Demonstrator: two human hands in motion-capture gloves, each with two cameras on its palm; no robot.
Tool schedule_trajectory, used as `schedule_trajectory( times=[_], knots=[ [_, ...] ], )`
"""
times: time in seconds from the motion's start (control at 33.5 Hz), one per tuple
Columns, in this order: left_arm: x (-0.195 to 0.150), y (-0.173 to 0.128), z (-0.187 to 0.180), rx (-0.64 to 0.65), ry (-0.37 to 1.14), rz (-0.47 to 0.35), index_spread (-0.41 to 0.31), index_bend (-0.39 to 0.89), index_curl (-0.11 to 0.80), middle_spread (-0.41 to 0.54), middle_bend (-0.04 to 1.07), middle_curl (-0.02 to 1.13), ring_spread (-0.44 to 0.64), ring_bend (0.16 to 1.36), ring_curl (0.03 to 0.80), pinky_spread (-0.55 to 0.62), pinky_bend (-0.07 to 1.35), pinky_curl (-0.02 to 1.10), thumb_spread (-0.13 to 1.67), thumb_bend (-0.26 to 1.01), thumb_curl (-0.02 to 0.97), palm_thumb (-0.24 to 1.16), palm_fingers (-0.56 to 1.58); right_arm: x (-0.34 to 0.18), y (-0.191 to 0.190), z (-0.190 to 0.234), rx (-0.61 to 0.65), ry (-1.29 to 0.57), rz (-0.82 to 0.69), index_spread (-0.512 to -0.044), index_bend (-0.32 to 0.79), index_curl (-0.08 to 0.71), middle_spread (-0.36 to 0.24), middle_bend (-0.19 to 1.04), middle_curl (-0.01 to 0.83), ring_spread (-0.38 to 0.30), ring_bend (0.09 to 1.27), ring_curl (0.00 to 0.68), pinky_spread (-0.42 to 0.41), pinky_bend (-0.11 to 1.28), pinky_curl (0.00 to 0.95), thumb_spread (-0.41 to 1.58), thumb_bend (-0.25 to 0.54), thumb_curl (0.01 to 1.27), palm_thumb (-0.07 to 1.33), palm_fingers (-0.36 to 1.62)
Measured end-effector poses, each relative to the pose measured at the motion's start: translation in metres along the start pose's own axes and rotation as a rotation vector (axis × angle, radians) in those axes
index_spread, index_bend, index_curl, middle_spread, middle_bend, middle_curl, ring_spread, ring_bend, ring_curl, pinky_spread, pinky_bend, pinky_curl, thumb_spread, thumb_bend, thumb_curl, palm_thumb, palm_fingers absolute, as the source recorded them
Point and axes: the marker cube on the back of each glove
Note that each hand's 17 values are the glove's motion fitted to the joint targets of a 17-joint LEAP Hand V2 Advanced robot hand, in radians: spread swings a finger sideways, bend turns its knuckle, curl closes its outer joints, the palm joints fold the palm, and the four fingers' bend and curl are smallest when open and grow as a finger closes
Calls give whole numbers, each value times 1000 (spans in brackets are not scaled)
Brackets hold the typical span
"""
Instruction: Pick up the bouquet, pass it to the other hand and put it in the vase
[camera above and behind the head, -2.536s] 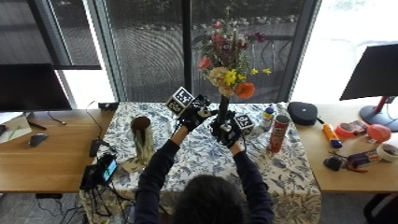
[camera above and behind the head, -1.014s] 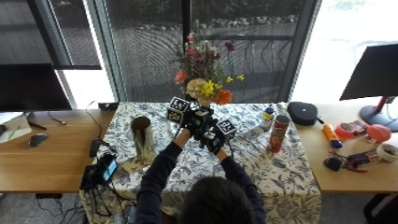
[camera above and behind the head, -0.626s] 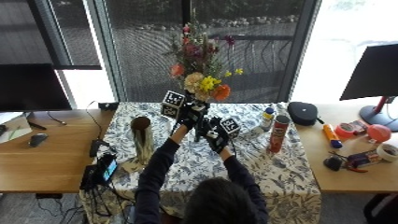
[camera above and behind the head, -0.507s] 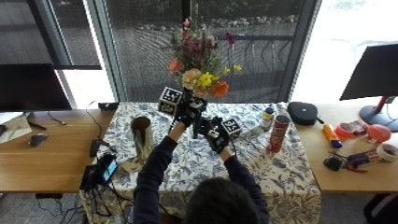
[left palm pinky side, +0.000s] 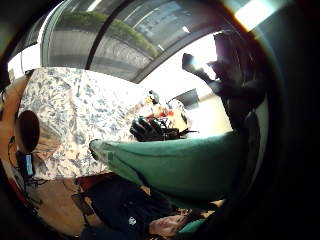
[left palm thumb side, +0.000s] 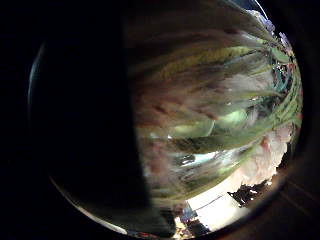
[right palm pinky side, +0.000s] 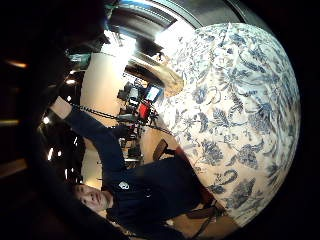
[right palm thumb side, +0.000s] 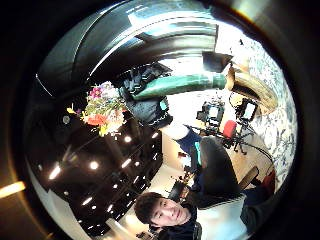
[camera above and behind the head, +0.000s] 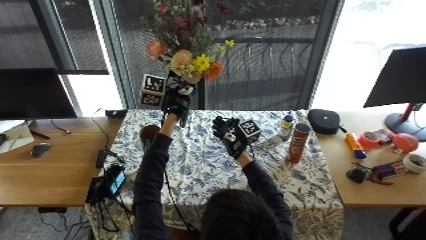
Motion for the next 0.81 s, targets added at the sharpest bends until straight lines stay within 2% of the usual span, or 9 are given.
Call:
schedule_trajectory(
  times=[0.18, 0.36, 0.48, 0.63, 0.69, 0.81],
  knots=[
    [5, -13, -42, 118, -12, -3, -259, 255, 646, -285, 566, 628, -327, 627, 500, -292, 355, 526, 551, -27, 741, 925, 1212, -18, 8, 9, -17, -68, 56, -371, 129, 324, -167, 181, 365, -66, 392, 334, 145, 401, 358, 941, -31, 541, 758, 248],
    [13, -11, -74, 159, 14, -49, -260, 247, 661, -286, 565, 633, -328, 623, 501, -292, 354, 527, 541, -27, 753, 924, 1211, -14, 8, 8, -8, -55, 91, -374, 140, 310, -168, 180, 353, -52, 391, 326, 163, 388, 350, 958, -28, 526, 755, 243],
    [-3, -21, -97, 203, 14, -81, -259, 245, 670, -286, 561, 634, -327, 617, 500, -291, 350, 525, 536, -27, 760, 923, 1208, -29, 16, 16, -6, -77, 123, -373, 154, 307, -152, 184, 349, -44, 384, 321, 168, 371, 344, 964, -27, 518, 755, 254],
    [-25, -32, -118, 243, 0, -106, -259, 240, 680, -285, 557, 635, -327, 613, 501, -291, 344, 525, 531, -25, 769, 925, 1207, -9, 9, 7, 7, -66, 114, -367, 159, 307, -130, 184, 344, -34, 371, 314, 172, 360, 341, 973, -23, 512, 761, 264],
    [-34, -37, -126, 270, -15, -109, -259, 240, 685, -285, 555, 635, -327, 609, 500, -289, 339, 523, 528, -26, 773, 923, 1203, -4, 8, 6, 2, -37, 75, -365, 164, 308, -125, 182, 342, -32, 368, 312, 172, 349, 339, 975, -24, 510, 762, 267],
    [-45, -39, -140, 312, -33, -137, -259, 235, 692, -282, 551, 637, -328, 606, 500, -288, 336, 521, 524, -25, 778, 925, 1205, -8, 9, 10, -33, 40, -124, -365, 168, 311, -133, 183, 338, -29, 358, 309, 175, 331, 336, 979, -23, 508, 766, 273]
  ],
)
